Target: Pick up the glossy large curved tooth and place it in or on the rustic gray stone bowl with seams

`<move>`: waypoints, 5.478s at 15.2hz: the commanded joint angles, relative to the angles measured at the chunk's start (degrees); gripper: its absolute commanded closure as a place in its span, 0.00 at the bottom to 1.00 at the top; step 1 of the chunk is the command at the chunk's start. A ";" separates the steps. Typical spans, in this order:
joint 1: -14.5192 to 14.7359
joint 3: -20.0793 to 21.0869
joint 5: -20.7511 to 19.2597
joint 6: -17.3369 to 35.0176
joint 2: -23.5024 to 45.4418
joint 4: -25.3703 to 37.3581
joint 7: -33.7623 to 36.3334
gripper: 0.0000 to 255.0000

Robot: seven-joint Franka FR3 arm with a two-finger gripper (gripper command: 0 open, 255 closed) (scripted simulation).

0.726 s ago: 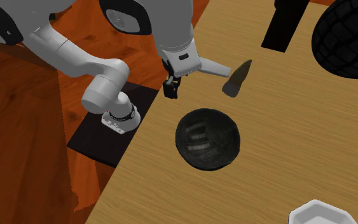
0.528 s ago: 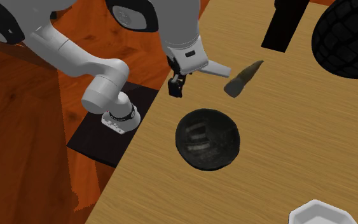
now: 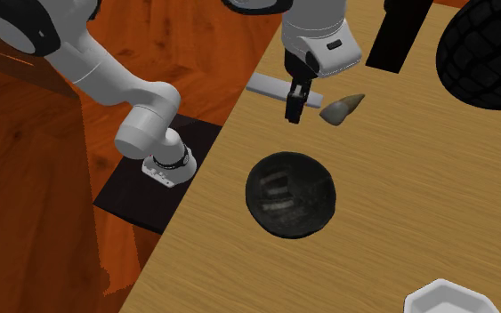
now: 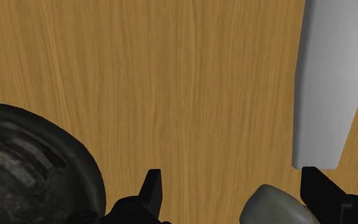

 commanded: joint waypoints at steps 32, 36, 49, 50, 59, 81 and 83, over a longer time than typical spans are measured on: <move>1.89 2.48 -1.01 2.22 13.93 10.96 -4.38 0.00; 5.29 2.56 -1.58 -6.74 28.32 26.84 -28.89 0.00; 6.75 4.60 -2.88 -5.88 33.35 26.66 -42.44 0.00; 6.75 4.60 -2.88 -5.88 33.35 26.66 -42.44 0.00; 6.75 4.60 -2.88 -5.89 33.35 26.67 -42.44 1.00; 7.33 4.89 -3.61 -21.38 39.02 47.79 -41.33 1.00; 7.49 4.95 -3.78 -23.57 40.27 51.23 -41.13 1.00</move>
